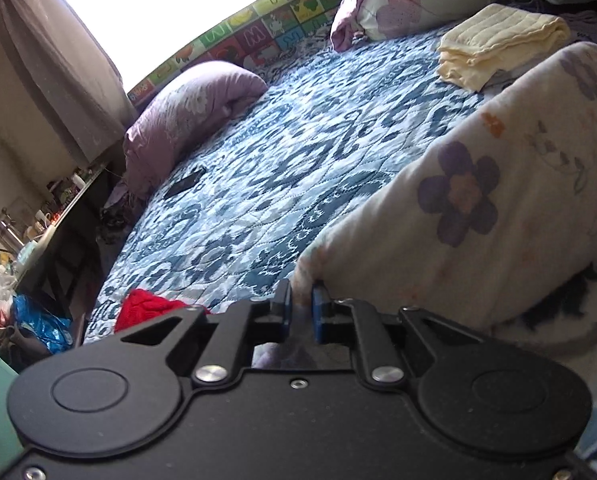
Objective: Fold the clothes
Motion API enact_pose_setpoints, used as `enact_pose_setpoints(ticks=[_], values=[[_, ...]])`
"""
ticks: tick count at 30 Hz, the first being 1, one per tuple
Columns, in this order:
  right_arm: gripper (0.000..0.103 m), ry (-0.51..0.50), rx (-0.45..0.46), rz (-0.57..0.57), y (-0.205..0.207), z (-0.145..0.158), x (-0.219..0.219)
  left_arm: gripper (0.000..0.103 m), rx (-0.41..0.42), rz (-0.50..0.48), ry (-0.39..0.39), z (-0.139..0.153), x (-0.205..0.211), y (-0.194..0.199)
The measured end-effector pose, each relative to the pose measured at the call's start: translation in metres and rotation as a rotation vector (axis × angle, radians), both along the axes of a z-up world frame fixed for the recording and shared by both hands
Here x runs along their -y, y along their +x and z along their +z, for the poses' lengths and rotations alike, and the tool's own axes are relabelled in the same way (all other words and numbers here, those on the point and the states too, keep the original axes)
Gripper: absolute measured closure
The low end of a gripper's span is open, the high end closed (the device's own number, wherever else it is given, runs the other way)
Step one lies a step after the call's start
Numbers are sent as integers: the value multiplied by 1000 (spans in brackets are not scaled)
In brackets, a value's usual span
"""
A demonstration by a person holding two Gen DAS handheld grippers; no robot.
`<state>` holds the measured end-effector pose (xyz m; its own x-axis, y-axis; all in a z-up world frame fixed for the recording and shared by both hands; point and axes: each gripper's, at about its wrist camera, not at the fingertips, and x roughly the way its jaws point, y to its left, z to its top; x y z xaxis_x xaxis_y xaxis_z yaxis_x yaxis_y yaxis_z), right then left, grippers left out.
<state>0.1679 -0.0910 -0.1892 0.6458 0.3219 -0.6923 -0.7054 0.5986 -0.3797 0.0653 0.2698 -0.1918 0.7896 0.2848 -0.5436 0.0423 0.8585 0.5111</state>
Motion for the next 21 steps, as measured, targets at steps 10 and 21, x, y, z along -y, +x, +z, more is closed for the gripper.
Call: enact_pose_setpoints(ticks=[10,21], values=[[100,12,-44,-23,23,-24,-3,94,-71,10,-46,-12,-10,43],[100,7,-83,-71,39,-55,-9,94,-184,43,-169,-39,-30,81]])
